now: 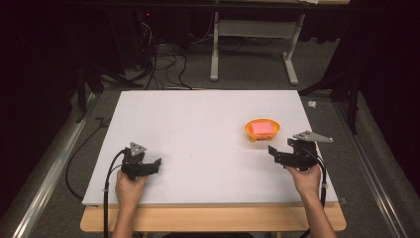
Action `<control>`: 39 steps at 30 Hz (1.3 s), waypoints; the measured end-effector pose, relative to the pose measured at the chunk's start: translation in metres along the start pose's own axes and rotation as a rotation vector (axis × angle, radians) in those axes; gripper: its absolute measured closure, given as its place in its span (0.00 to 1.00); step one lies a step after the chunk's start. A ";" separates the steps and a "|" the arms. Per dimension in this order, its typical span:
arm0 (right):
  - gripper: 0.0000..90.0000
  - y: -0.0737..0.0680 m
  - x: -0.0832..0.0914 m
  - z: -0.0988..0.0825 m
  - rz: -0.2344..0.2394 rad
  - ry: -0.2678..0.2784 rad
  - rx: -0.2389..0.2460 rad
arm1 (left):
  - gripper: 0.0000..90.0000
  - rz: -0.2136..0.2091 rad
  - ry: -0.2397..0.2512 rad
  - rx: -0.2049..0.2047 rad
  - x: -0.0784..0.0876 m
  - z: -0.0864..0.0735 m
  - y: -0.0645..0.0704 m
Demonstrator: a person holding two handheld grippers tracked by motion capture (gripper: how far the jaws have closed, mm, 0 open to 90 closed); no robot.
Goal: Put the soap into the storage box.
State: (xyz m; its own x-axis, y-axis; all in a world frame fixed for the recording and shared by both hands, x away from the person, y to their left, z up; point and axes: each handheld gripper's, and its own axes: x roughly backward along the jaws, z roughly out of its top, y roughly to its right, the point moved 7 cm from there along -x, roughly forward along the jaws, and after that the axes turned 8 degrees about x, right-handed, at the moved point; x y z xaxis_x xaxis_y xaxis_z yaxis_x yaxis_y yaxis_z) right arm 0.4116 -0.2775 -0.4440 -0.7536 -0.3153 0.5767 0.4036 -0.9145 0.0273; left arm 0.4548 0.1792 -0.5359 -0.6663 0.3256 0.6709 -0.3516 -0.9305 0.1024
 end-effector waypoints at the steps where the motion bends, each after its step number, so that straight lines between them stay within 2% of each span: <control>1: 0.21 0.000 0.000 -0.001 -0.002 -0.002 -0.006 | 0.23 0.000 0.000 0.000 0.000 0.000 0.000; 13: 0.22 0.002 -0.002 -0.016 0.006 -0.004 -0.042 | 0.23 0.000 0.000 0.000 0.000 0.000 0.000; 22: 0.22 0.004 -0.005 -0.026 -0.004 -0.019 -0.034 | 0.23 -0.002 -0.002 0.001 0.000 0.000 0.000; 30: 0.23 0.009 -0.011 -0.035 -0.029 -0.033 -0.037 | 0.23 -0.001 -0.002 0.001 0.000 0.000 0.000; 39: 0.24 0.014 -0.023 -0.049 -0.063 -0.080 -0.048 | 0.23 -0.001 -0.002 0.001 0.000 0.000 0.000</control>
State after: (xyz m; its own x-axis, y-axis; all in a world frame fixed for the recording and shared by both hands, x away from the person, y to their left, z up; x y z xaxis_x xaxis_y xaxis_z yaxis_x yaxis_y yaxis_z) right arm 0.4091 -0.2960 -0.4964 -0.7324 -0.2371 0.6383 0.3296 -0.9437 0.0277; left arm 0.4548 0.1792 -0.5359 -0.6647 0.3263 0.6721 -0.3515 -0.9304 0.1040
